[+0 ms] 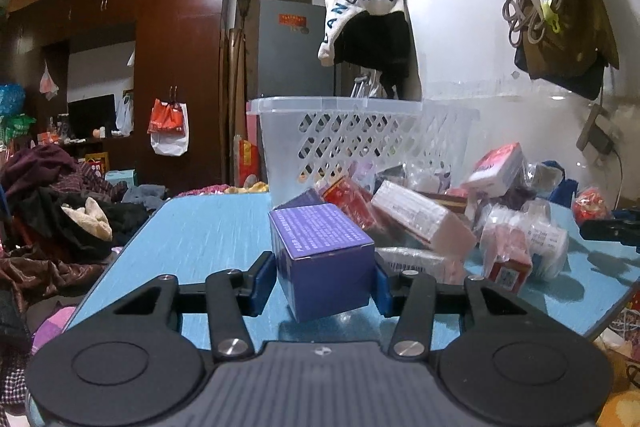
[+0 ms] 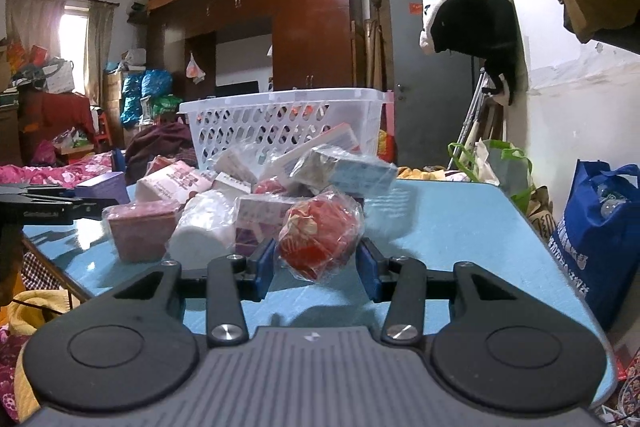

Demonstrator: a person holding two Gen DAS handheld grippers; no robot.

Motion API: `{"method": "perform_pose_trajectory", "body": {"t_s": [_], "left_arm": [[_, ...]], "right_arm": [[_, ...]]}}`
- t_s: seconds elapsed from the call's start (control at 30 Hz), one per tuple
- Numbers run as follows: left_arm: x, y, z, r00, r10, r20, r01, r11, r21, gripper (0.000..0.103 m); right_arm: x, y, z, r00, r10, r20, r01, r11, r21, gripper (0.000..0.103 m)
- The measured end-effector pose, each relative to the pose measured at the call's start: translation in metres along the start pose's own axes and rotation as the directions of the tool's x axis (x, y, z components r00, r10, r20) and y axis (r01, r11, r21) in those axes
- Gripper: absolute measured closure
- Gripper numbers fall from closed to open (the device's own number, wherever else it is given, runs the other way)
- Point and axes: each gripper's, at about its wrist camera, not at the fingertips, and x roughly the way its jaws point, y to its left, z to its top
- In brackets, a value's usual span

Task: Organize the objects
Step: 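Grasp the blue cube box with the left tool while the right tool grasps the red candy bag, then lower the blue box into the basket with the left tool while the right drops the candy bag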

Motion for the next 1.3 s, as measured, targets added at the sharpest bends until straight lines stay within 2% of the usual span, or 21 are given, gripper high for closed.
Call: {"method": "perform_pose_trajectory", "body": {"t_s": [0.47,0.57,0.73,0.87,0.97,1.07,1.13,1.2,1.3], "left_arm": [[-0.011,-0.002,0.028,0.996,0.005,0.090,-0.006,1.000,0.013,0.051],[-0.011,-0.001,0.049,0.990,0.041,0.133,-0.043,0.999,0.009,0.051],[0.010,0.001,0.107,0.988,-0.003,0.153,0.001,1.000,0.012,0.052],[0.054,-0.001,0.161,0.993,-0.040,0.115,0.039,0.999,0.013,0.052],[0.103,-0.001,0.186,0.998,-0.051,0.028,0.051,0.999,0.002,0.052],[0.150,0.004,0.189,0.994,-0.051,-0.094,0.048,0.998,-0.033,0.052],[0.170,0.004,0.184,0.988,-0.048,-0.144,0.043,0.998,-0.038,0.052],[0.177,0.006,0.181,0.985,-0.051,-0.163,0.044,0.998,-0.049,0.052],[0.178,0.008,0.179,0.987,-0.060,-0.151,0.051,0.996,-0.066,0.052]], "right_arm": [[-0.012,-0.005,0.031,0.995,-0.016,0.099,0.013,0.999,0.029,0.056],[-0.010,0.000,0.048,0.991,-0.017,0.136,0.014,1.000,0.021,0.056],[0.013,0.007,0.093,0.986,0.018,0.164,-0.017,1.000,-0.005,0.056],[0.062,0.013,0.142,0.991,0.062,0.121,-0.059,0.998,-0.024,0.056],[0.114,0.022,0.166,0.998,0.019,0.054,-0.015,0.997,-0.073,0.056],[0.165,0.015,0.169,0.998,0.012,-0.064,-0.014,0.999,-0.044,0.056],[0.187,0.012,0.165,0.994,-0.010,-0.112,0.005,0.999,-0.043,0.056],[0.194,0.007,0.160,0.993,-0.026,-0.118,0.024,0.999,-0.022,0.056],[0.195,0.003,0.156,0.992,-0.015,-0.121,0.015,1.000,-0.002,0.056]]}}
